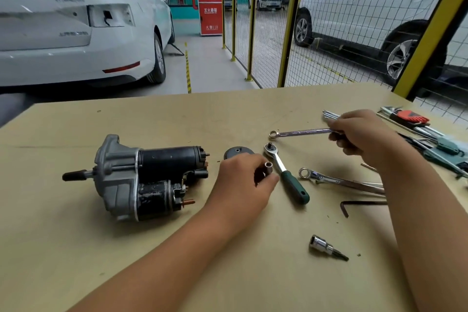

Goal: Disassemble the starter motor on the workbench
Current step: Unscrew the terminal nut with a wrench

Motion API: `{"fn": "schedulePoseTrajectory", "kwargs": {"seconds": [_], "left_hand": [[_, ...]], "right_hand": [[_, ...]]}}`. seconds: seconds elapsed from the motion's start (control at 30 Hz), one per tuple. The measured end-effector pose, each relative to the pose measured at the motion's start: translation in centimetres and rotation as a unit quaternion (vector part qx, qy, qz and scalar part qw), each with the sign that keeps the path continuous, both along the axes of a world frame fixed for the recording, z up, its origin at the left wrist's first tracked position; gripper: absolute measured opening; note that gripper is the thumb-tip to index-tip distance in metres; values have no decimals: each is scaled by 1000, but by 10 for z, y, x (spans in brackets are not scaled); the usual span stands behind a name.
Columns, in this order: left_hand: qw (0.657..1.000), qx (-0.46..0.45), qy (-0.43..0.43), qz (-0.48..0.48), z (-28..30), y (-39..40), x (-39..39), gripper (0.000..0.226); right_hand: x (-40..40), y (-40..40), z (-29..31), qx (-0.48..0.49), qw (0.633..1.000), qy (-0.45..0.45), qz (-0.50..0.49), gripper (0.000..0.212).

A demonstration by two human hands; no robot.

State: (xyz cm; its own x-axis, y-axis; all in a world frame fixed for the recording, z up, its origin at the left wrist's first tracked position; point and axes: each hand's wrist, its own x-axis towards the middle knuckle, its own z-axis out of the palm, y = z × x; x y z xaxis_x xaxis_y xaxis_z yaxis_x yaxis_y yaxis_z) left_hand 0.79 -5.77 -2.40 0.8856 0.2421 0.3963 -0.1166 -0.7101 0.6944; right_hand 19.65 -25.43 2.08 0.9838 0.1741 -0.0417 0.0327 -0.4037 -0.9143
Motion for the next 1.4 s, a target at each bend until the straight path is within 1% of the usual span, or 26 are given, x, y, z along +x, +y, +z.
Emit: {"fn": "schedulePoseTrajectory", "kwargs": {"seconds": [0.07,0.1,0.13,0.17,0.2,0.23,0.27,0.3,0.37,0.43,0.47,0.53,0.57,0.6,0.67,0.7,0.73,0.8,0.87,0.9,0.97,1.03,1.13,1.23,1.3,1.4], "left_hand": [[1000,11,25,-6,-1,1,2,17],[999,14,33,-11,-2,2,2,17],[999,17,38,-14,-3,3,2,17],[999,23,47,-15,-4,3,3,17],[998,32,57,-15,-5,3,3,17],[996,44,71,-12,-6,2,4,16],[995,55,81,-8,-7,0,4,16],[994,62,93,-1,-8,-1,5,15],[992,65,105,8,-8,-3,7,17],[993,51,107,3,-5,-3,6,20],[993,44,108,-4,-3,-2,3,20],[993,54,100,-14,3,5,-5,43],[994,82,68,-13,9,13,-12,48],[993,121,14,-5,17,24,-22,46],[976,194,-89,33,35,57,-43,39],[966,228,-106,62,43,77,-53,40],[954,268,-93,95,49,99,-63,45],[932,341,10,126,54,136,-83,61],[926,347,111,100,50,157,-98,78],[929,333,137,84,48,162,-102,88],[915,358,167,80,47,163,-103,108],[880,419,207,90,49,159,-98,123],[837,475,257,90,49,153,-88,139],[819,497,281,54,51,145,-70,142],[831,482,275,32,52,142,-64,134],[851,473,221,45,47,143,-68,122]], "right_hand": [[-3,1,6,126,989,73,-32,17],[-5,1,8,207,970,121,-32,16],[-8,2,10,304,938,166,-22,16],[-11,2,11,402,894,198,-5,14],[-13,2,13,478,853,210,19,10],[-16,2,14,518,829,205,50,9],[-19,3,15,518,830,189,84,16],[-22,5,15,493,845,170,119,22],[-28,12,16,424,881,133,162,19],[-32,20,17,392,900,131,136,8],[-34,23,16,374,911,131,112,14],[-38,27,16,319,938,113,81,24],[-40,30,17,292,947,112,74,29],[-43,33,19,271,953,115,74,36],[-52,42,24,239,961,107,84,49],[-59,46,27,225,965,94,97,54],[-66,49,31,212,967,79,117,55],[-86,55,38,188,964,54,178,46],[-109,62,41,182,953,47,240,30],[-121,68,41,192,945,55,261,25],[-144,84,35,213,930,91,286,20],[-163,100,25,213,919,146,297,12],[-180,116,5,172,913,208,307,16],[-183,125,-9,103,921,220,306,17],[-181,126,-15,66,926,219,300,17],[-180,127,-20,48,926,218,305,17]]}}
